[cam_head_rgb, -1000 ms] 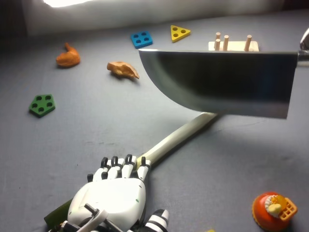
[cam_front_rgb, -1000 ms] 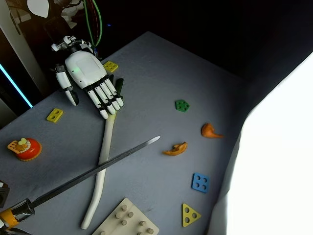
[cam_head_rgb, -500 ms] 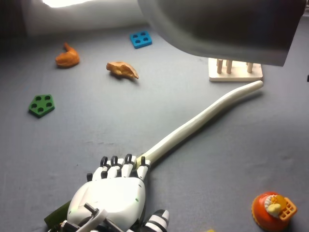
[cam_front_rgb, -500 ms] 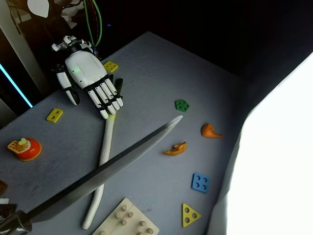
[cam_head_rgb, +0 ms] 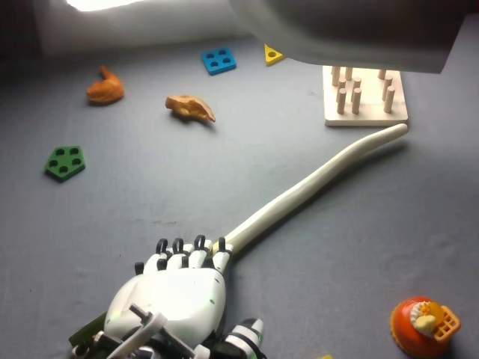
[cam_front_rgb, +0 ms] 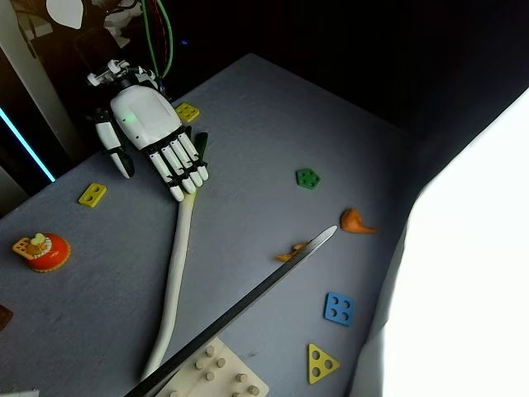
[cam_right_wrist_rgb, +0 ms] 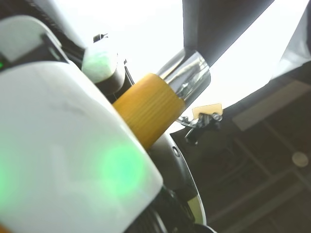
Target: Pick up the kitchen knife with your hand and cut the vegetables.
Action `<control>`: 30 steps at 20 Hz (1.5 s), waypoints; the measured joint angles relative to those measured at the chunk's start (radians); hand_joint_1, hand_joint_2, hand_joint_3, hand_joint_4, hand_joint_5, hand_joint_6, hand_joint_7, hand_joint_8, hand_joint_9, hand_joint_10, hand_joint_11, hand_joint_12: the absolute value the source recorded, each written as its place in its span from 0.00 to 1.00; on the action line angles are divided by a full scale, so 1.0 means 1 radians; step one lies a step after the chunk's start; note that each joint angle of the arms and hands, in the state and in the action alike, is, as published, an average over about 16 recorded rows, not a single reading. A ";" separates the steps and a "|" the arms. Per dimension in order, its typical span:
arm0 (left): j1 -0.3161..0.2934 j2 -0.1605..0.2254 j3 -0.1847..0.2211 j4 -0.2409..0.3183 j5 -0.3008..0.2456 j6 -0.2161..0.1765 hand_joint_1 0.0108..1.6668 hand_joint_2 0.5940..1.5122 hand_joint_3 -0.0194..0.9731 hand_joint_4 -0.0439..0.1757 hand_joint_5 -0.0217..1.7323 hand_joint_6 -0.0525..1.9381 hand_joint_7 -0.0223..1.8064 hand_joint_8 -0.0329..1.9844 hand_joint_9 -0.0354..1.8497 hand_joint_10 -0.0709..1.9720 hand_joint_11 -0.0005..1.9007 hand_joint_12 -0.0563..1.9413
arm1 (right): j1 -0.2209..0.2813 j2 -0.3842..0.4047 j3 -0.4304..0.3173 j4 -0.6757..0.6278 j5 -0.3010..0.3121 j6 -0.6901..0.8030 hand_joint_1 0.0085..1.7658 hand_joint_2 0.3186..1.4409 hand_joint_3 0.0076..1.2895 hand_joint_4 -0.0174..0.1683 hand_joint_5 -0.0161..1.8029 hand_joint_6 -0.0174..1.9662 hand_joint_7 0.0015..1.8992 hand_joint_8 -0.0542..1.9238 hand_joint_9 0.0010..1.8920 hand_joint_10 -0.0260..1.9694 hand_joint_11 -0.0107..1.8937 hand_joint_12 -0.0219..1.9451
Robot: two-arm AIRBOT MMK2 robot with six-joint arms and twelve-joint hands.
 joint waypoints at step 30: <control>-0.204 0.205 0.012 0.029 -0.312 0.138 0.21 0.88 0.03 0.20 0.07 0.03 0.07 0.03 0.07 0.04 0.01 0.09 | -0.072 -0.208 0.388 -0.151 -0.002 0.242 0.88 0.34 0.62 0.99 0.72 0.96 0.81 0.98 0.86 0.97 0.90 0.99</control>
